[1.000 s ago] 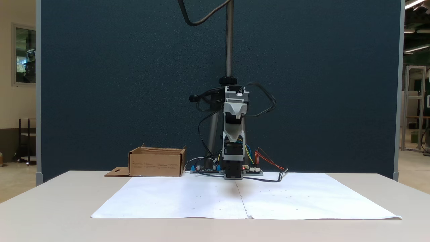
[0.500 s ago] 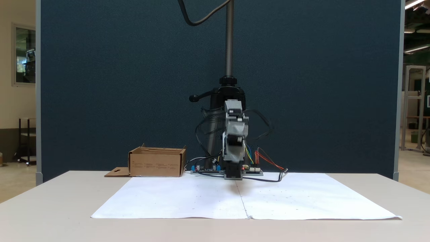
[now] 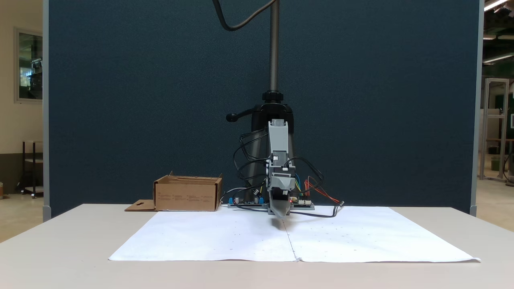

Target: Grasp a green dice and put it in the bin.

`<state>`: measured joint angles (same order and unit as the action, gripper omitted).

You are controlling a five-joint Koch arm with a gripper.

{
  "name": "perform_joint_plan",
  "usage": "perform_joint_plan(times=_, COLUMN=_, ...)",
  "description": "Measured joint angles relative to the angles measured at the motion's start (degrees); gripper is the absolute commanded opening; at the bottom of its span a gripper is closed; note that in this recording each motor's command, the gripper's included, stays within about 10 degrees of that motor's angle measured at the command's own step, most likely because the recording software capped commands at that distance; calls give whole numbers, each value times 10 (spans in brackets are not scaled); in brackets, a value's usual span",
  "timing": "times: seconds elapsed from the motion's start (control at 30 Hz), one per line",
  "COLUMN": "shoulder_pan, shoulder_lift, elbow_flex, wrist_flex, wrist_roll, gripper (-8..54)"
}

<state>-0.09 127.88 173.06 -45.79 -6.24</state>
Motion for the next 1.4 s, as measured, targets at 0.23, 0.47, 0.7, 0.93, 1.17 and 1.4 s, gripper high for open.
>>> perform_joint_plan(times=0.23, shoulder_pan=-7, shoulder_lift=7, elbow_flex=26, wrist_flex=-123, wrist_roll=-2, gripper=436)
perform_joint_plan(times=0.47, shoulder_pan=-9, shoulder_lift=13, elbow_flex=26, wrist_flex=-244, wrist_roll=-3, gripper=437)
perform_joint_plan(times=0.7, shoulder_pan=0, shoulder_lift=13, elbow_flex=26, wrist_flex=-356, wrist_roll=-4, gripper=448)
perform_joint_plan(times=0.93, shoulder_pan=0, shoulder_lift=13, elbow_flex=26, wrist_flex=-415, wrist_roll=-4, gripper=448)
perform_joint_plan(times=1.17, shoulder_pan=-6, shoulder_lift=13, elbow_flex=26, wrist_flex=-415, wrist_roll=-4, gripper=448)
perform_joint_plan(times=1.4, shoulder_pan=-9, shoulder_lift=14, elbow_flex=26, wrist_flex=-415, wrist_roll=-4, gripper=448)
